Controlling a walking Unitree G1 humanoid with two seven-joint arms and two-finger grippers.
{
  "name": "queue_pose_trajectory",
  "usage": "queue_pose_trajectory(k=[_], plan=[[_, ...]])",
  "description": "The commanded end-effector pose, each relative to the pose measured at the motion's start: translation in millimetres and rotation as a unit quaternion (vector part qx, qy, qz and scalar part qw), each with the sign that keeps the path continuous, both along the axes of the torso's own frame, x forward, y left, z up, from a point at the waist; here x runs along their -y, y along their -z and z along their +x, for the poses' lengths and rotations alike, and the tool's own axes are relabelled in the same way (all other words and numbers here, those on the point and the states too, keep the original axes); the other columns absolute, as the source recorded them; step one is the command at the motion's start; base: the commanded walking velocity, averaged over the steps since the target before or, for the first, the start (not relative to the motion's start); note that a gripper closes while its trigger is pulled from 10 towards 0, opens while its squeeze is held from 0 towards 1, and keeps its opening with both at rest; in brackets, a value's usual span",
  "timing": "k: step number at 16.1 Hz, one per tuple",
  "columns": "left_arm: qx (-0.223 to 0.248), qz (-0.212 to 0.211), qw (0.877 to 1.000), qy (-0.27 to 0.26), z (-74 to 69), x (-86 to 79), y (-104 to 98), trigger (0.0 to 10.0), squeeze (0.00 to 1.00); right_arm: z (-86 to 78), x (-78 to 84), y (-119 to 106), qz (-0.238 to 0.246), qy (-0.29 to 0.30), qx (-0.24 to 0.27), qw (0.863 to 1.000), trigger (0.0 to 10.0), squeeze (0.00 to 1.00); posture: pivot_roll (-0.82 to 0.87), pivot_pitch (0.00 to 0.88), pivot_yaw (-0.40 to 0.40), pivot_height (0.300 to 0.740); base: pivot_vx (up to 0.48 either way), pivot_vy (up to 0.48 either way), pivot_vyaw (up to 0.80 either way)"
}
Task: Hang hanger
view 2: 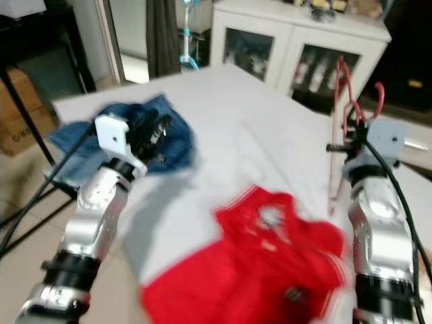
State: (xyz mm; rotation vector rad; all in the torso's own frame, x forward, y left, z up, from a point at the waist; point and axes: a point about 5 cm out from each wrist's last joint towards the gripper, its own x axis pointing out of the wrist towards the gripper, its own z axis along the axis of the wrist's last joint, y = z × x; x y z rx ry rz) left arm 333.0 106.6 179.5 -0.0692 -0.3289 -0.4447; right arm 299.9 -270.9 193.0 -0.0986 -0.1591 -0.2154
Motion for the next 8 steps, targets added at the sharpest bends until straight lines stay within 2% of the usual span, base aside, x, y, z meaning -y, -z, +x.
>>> queue_pose_trajectory(k=[1,8], plan=[[0.011,0.012,1.0,0.018,-1.0,7.0,-4.9,10.0,0.0,-1.9,2.9,-8.8,-0.009,0.007,0.019,1.0,10.0,0.0,0.01,0.056,-0.023,0.74,0.0,0.0,0.0],[0.011,0.014,1.0,0.019,-0.9,6.6,-4.7,10.0,0.0,-1.7,0.8,-8.0,0.005,0.0,0.021,1.0,10.0,0.0,0.01,0.054,-0.02,0.74,0.0,0.0,0.0]])
